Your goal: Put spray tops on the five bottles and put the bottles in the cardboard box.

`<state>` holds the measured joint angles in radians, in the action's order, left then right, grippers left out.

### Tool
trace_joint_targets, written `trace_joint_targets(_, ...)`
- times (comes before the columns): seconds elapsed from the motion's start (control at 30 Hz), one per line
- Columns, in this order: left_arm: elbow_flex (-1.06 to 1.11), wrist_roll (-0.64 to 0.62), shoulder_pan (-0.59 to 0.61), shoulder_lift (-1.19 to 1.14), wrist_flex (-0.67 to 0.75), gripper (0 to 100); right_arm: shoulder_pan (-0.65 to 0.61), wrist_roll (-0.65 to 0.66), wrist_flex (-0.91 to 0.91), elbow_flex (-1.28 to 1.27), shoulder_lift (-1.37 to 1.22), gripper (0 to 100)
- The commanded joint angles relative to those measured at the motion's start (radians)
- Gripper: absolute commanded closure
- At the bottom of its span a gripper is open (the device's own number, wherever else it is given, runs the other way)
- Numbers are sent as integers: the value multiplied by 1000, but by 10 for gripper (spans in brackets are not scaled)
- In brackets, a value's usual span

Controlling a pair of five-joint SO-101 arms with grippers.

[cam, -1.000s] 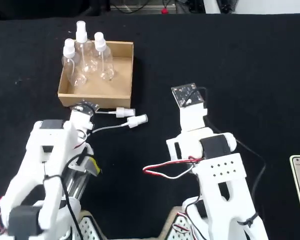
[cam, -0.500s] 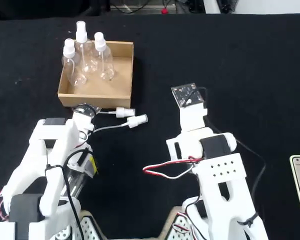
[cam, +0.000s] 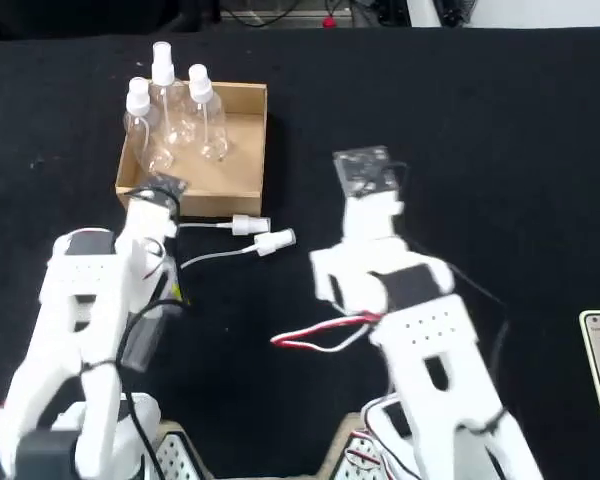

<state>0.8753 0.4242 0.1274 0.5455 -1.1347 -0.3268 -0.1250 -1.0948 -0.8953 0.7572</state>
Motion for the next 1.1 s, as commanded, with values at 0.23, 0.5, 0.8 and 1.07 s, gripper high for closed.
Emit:
trace_joint_targets(0.23, 59, -169, -7, 150, 46, 841, -81, -359, 270, 10, -329, 719)
trace_joint_targets(0.5, 76, -201, -8, 167, 64, 841, -123, -511, 456, 22, -395, 719)
trace_joint_targets(0.8, 76, -215, -8, 169, 60, 841, -157, -795, 626, 101, -549, 720)
trace_joint_targets(1.07, 96, -213, -8, 170, 66, 841, -164, -898, 647, 245, -762, 720)
